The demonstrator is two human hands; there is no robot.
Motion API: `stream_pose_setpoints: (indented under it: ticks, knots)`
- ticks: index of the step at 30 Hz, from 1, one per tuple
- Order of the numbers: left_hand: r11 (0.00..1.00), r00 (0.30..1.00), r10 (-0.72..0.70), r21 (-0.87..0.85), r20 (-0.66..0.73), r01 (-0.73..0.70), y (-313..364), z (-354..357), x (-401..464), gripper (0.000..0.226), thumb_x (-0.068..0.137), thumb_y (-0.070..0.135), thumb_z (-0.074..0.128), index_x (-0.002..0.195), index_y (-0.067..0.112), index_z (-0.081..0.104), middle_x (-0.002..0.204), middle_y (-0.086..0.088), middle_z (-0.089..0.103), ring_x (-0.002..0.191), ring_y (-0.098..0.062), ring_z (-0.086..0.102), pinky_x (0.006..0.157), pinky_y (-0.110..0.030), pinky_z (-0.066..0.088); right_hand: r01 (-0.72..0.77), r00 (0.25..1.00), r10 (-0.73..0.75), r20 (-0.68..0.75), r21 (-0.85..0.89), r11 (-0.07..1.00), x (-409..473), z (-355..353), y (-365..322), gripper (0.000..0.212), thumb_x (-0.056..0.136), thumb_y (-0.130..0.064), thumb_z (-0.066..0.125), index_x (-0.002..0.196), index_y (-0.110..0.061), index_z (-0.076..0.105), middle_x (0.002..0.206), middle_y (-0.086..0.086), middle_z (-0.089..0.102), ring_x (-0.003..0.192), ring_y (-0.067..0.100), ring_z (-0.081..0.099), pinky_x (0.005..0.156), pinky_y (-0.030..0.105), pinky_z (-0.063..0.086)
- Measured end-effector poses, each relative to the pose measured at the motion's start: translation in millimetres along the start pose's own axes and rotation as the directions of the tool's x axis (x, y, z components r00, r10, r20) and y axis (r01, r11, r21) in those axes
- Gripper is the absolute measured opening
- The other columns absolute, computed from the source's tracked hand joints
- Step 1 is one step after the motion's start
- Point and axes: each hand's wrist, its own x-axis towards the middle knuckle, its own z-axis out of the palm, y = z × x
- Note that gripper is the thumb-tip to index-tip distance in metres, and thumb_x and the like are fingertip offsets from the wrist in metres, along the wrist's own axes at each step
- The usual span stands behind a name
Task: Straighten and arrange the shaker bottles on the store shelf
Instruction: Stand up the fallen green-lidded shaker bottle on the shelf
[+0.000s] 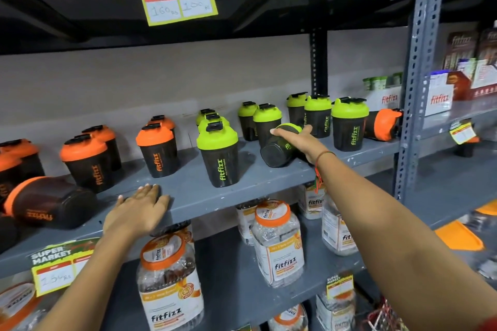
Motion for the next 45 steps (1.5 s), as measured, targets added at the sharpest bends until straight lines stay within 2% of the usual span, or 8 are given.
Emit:
stream_pose_setpoints:
  ticks: [4,8,12,18,33,37,40,45]
  knots:
    - [1.000,1.000,-0.001,0.010,-0.004,0.001,1,-1,-1,0.063,0.099,0.051,0.021,0.152,0.019,0.023,0.161,-0.005,0.018,0.148,-0.020,0.017,0.118,-0.048,0.009,0.008,0.998,-0.019,0.054,0.193,0.981,3,7,-5,0.137,0.065,-0.057,0.081,0.155,-0.016,-0.014,0.159,0.011,0.029,0.139,0.032,0.036,0.093,0.037,0.034]
    - [1.000,1.000,-0.010,0.013,-0.002,0.010,2,-2,-2,0.063,0.099,0.051,0.022,0.152,0.018,0.023,0.161,-0.005,0.019,0.148,-0.021,0.018,0.119,-0.048,0.008,0.124,0.992,-0.114,-0.054,0.221,0.967,-3,5,-16,0.118,0.066,-0.040,0.085,0.153,-0.019,0.008,0.145,0.013,0.042,0.115,0.027,0.048,0.085,0.037,0.044]
    - [1.000,1.000,-0.006,0.020,-0.005,0.006,2,-3,-4,0.062,0.099,0.050,0.022,0.152,0.018,0.024,0.161,-0.006,0.020,0.148,-0.022,0.019,0.118,-0.049,0.009,0.335,0.916,-0.336,-0.218,-0.043,0.941,-8,-1,-27,0.112,0.060,-0.044,0.088,0.147,-0.018,0.022,0.144,0.014,0.036,0.126,0.036,0.047,0.099,0.040,0.042]
    - [1.000,1.000,-0.014,0.009,-0.008,0.014,3,-3,-3,0.063,0.099,0.051,0.022,0.152,0.018,0.023,0.161,-0.005,0.019,0.148,-0.021,0.019,0.118,-0.048,0.009,0.529,0.760,-0.594,-0.264,-0.280,0.801,-11,-3,-21,0.099,0.057,-0.041,0.090,0.138,-0.026,0.036,0.140,0.007,0.038,0.118,0.034,0.054,0.095,0.048,0.046]
    - [1.000,0.999,-0.022,-0.003,-0.024,0.022,3,-3,-5,0.061,0.097,0.050,0.023,0.149,0.019,0.031,0.159,-0.005,0.026,0.145,-0.022,0.026,0.117,-0.046,0.015,0.584,0.635,-0.699,-0.329,-0.387,0.713,-24,19,16,0.103,0.061,-0.051,0.086,0.143,-0.024,0.031,0.138,0.008,0.037,0.114,0.036,0.055,0.089,0.051,0.050]
    - [1.000,1.000,-0.017,-0.019,-0.007,0.016,5,-5,-7,0.062,0.097,0.049,0.024,0.149,0.016,0.031,0.160,-0.007,0.025,0.146,-0.022,0.023,0.118,-0.045,0.013,0.597,0.618,-0.702,-0.354,-0.371,0.712,-24,21,18,0.102,0.065,-0.050,0.085,0.147,-0.017,0.033,0.142,0.014,0.038,0.127,0.034,0.044,0.104,0.051,0.039]
    - [1.000,1.000,-0.013,-0.021,-0.005,0.013,6,-7,-8,0.062,0.097,0.048,0.023,0.148,0.015,0.032,0.159,-0.008,0.026,0.145,-0.023,0.025,0.118,-0.045,0.014,0.628,0.545,-0.709,-0.447,-0.342,0.699,-34,21,10,0.092,0.075,-0.053,0.076,0.146,-0.010,0.036,0.143,0.016,0.040,0.133,0.034,0.037,0.112,0.043,0.027]
    - [0.998,1.000,0.001,-0.065,-0.003,-0.001,3,-9,-11,0.061,0.097,0.045,0.021,0.148,0.014,0.032,0.159,-0.008,0.026,0.145,-0.022,0.026,0.118,-0.042,0.014,0.744,0.330,-0.740,-0.586,-0.321,0.586,-77,29,-41,0.069,0.084,-0.041,0.069,0.139,-0.007,0.045,0.140,0.018,0.045,0.134,0.032,0.039,0.114,0.024,0.018]
